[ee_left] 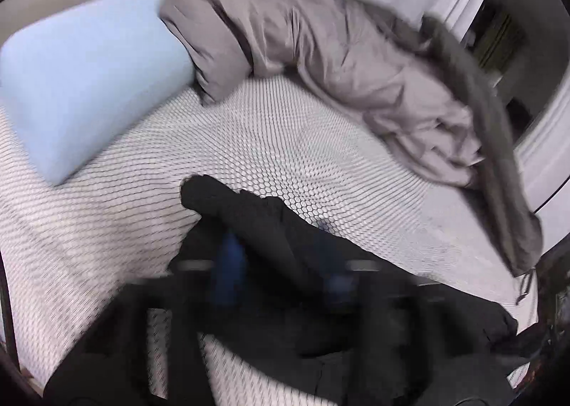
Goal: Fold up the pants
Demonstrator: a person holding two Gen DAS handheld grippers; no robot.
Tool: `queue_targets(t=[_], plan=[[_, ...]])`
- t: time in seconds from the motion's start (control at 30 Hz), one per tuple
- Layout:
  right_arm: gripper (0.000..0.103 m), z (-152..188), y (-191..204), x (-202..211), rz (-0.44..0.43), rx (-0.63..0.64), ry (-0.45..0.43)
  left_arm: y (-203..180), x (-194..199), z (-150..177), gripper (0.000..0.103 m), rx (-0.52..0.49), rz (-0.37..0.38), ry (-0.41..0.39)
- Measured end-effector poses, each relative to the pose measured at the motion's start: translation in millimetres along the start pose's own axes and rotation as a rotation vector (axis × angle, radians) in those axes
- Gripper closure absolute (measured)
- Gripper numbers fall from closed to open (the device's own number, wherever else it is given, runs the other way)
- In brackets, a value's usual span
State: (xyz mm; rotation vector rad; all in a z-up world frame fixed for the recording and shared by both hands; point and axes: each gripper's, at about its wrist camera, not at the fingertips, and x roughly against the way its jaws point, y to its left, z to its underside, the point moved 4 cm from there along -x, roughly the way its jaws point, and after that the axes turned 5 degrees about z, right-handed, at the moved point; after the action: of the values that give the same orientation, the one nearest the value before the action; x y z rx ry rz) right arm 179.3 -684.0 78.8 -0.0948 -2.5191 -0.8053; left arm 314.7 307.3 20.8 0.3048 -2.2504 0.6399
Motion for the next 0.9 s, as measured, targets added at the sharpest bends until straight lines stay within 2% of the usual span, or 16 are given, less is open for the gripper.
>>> queue_targets(t=[0.03,0.1,0.13,0.17,0.2,0.27,0.4,0.47,0.6,0.7,0.77,0.83,0.9], plan=[[0.051,-7,3,-18,0.050,0.004,0.009,0,-11,-5,0.022,-0.006,-0.050,-0.016],[0.048,-17,5,-45,0.168,0.029,0.001,0,-23,-13,0.022,-0.046,-0.149,-0.042],[0.048,-17,5,-51,0.201,0.036,0.021,1,-26,-13,0.022,-0.054,-0.152,-0.031],[0.047,-14,4,-53,0.198,0.031,0.029,2,-25,-12,0.022,-0.052,-0.125,-0.017],[0.045,-8,5,-49,0.171,0.033,0.038,3,-23,-10,0.022,-0.050,-0.101,-0.010],[0.031,4,11,-33,0.142,0.069,0.033,6,-13,1,0.022,-0.045,-0.066,-0.002],[0.022,32,31,4,0.088,0.126,0.005,2,19,41,0.022,-0.043,0.038,-0.008],[0.017,49,44,20,0.030,0.131,0.011,-3,31,62,0.022,-0.034,0.073,-0.019],[0.017,82,75,37,-0.069,0.107,0.074,-18,33,113,0.022,-0.011,0.109,0.024],[0.017,108,89,43,-0.144,0.071,0.131,-29,23,148,0.035,0.044,0.166,0.085],[0.017,127,97,42,-0.162,0.061,0.165,-34,14,172,0.038,0.077,0.215,0.121],[0.017,150,106,36,-0.185,0.104,0.221,-43,-1,190,0.048,0.066,0.250,0.161],[0.017,169,112,34,-0.192,0.159,0.236,-45,-16,199,0.049,0.078,0.248,0.176]])
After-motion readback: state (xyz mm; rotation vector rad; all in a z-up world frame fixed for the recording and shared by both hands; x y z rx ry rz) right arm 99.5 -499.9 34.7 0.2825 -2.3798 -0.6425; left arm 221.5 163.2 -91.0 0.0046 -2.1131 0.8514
